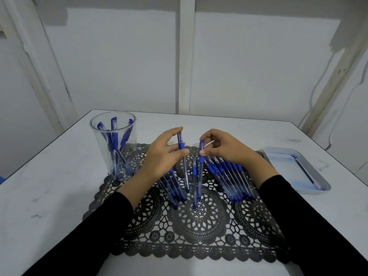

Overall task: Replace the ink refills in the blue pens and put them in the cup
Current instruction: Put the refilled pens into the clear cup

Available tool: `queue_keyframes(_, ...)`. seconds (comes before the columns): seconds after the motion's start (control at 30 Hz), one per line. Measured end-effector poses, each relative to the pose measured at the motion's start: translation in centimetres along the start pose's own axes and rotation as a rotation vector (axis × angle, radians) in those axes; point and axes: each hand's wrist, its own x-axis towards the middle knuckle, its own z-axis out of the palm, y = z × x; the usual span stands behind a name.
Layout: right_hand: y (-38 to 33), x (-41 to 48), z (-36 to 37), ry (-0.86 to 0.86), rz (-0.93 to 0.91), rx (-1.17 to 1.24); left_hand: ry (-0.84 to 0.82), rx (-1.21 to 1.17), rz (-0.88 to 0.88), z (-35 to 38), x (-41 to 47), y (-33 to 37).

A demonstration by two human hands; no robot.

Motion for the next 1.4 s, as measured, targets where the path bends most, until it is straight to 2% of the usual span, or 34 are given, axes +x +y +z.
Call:
queue_keyframes(0.13,-0.9,-1.2,-0.4,0.114,-0.055,0.127,0.022,-0.073,0.028,0.3,-0.8,1.1)
queue_keyframes(0.27,-3.5,-2.2,-0.8,0.257,-0.173,0.186,0.097,-0.092,0.131,0.1,-1.6,3.5)
queue_keyframes(0.4,-7.9,-2.0,-1.0,0.450,-0.348,0.301,0.245,-0.155,0.255,-1.3,-2.3,7.8)
queue_keyframes(0.5,-11.3,-1.4,-0.4,0.566,-0.471,0.323,0.343,-0.119,0.407,-3.5,-2.6,11.1)
queue_keyframes(0.6,-14.0,-0.4,1.1,0.641,-0.565,0.370,0.451,-0.055,0.538,-6.4,-2.9,13.4)
queue_keyframes(0.7,-15.7,0.8,3.1,0.674,-0.606,0.401,0.565,-0.018,0.589,-9.6,-2.9,14.1)
queue_keyframes(0.83,-16.7,2.4,6.1,0.633,-0.612,0.389,0.650,0.015,0.581,-12.7,-3.2,13.2)
queue_keyframes(0.93,-16.5,3.4,8.3,0.546,-0.572,0.295,0.642,0.085,0.486,-13.8,-3.3,11.2)
queue_keyframes(1.2,-13.7,4.5,11.6,0.391,-0.477,-0.006,0.472,0.334,0.303,-14.5,-3.2,6.9)
queue_keyframes(1.4,-13.3,4.6,11.6,0.322,-0.402,-0.032,0.360,0.607,0.221,-15.8,-3.0,6.8)
